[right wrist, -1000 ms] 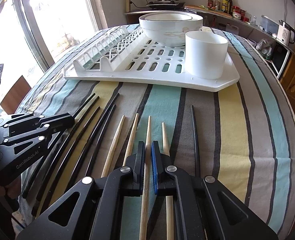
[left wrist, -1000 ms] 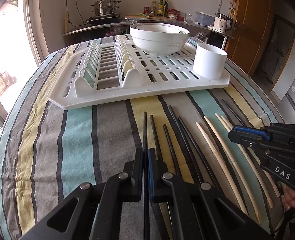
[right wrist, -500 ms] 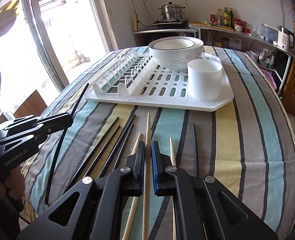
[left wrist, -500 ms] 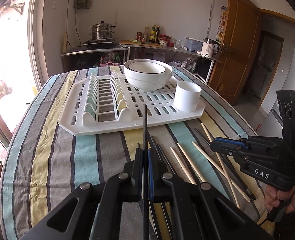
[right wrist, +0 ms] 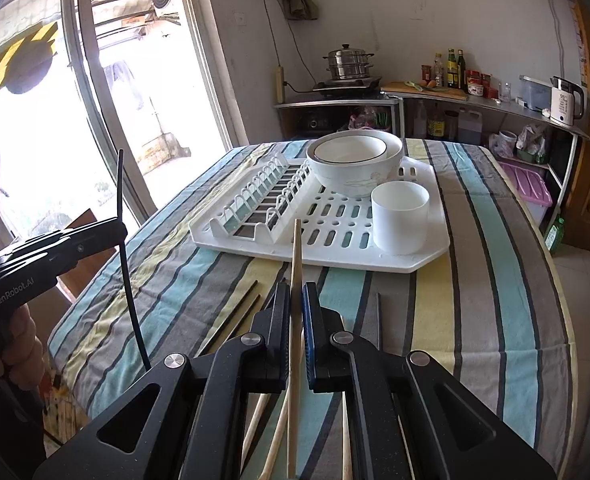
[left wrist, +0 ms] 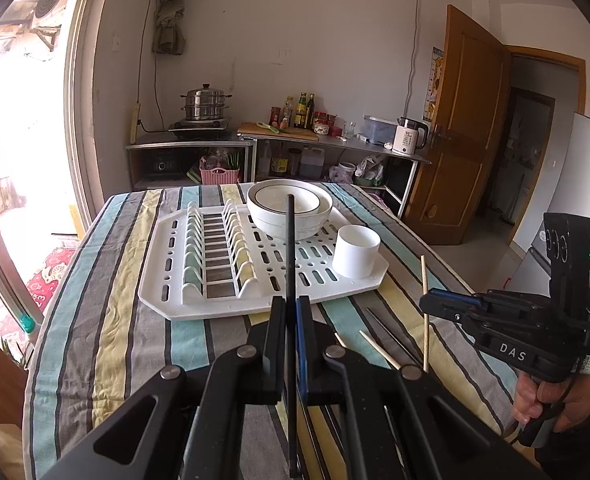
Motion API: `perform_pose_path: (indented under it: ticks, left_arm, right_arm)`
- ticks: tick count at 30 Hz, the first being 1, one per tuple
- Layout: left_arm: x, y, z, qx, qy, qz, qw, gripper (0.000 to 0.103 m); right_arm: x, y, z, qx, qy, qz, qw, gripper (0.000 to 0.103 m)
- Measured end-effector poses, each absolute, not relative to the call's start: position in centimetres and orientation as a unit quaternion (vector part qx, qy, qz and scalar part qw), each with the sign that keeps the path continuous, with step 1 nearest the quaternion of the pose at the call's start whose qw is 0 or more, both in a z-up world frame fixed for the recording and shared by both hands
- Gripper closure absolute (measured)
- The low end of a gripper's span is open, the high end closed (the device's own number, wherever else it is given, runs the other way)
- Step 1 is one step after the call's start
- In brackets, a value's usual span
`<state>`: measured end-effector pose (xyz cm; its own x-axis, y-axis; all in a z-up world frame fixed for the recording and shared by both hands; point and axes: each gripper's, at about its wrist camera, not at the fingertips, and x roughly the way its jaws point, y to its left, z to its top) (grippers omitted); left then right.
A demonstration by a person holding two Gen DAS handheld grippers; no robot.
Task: Organize utensils
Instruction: 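Lift both held chopsticks and carry them over the white cup on the rack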
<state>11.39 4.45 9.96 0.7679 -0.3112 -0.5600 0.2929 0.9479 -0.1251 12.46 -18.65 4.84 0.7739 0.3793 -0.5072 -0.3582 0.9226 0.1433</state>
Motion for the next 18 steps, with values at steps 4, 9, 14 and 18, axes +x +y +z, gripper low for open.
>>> perform_pose_path:
  ticks: [4,9,14,18]
  left_arm:
    - [11.9,4.4,10.9,-0.014,0.295,-0.159,0.942,0.098]
    - [13.6,3.6,12.0,-0.013,0.291,-0.166,0.942,0.098]
    - [16.4,2.1,13.8,-0.014,0.284,-0.179,0.942,0.098]
    - [19.4,0.4,15.3,-0.02,0.281,-0.193,0.94,0.098]
  right_arm:
    - [12.3,-19.3,5.8,0.02,0.259,0.194,0.946,0.097]
    - [12.9,-20.3,7.2,0.022,0.244,0.186,0.951,0.097]
    - [14.5,-21.8,9.4,0.026,0.225,0.174,0.958,0.097]
    - [16.1,-23.0,11.4,0.029,0.204,0.165,0.964,0.097]
